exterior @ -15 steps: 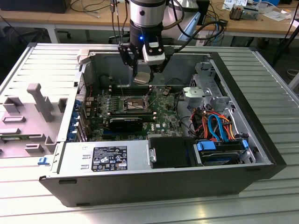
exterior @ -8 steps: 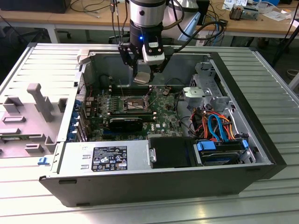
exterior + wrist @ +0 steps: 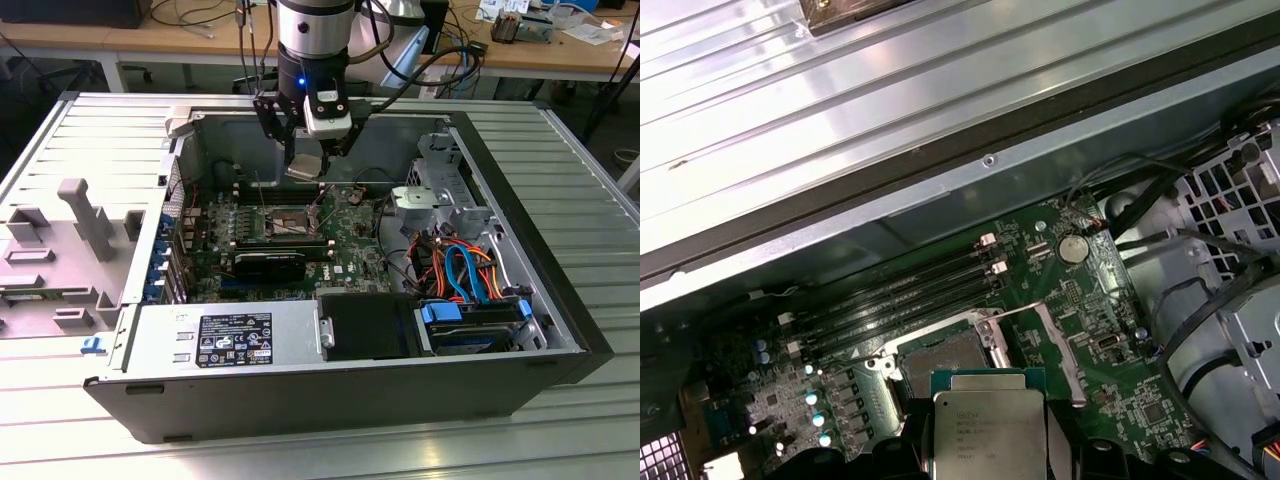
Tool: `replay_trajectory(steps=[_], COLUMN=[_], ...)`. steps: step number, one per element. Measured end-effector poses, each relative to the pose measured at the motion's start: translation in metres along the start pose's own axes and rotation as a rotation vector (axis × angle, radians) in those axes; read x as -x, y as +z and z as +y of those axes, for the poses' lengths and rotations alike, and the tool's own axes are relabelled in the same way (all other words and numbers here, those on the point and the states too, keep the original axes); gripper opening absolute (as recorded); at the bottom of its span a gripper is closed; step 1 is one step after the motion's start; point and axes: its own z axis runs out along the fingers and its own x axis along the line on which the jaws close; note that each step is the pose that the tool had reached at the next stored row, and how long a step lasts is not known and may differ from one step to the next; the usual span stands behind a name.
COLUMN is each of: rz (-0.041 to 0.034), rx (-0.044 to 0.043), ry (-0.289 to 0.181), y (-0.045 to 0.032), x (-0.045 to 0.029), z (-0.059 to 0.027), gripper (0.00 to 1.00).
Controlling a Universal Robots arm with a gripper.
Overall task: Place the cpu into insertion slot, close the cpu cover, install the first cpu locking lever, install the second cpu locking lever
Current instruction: 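Place the cpu into insertion slot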
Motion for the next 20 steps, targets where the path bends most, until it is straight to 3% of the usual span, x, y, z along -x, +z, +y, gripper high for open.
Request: replay_trajectory(steps=[20], rz=[-0.0032], rx=[0.0007], ry=[0.036], y=[0.0], x=[0.0], z=[0.0], gripper=[0.54])
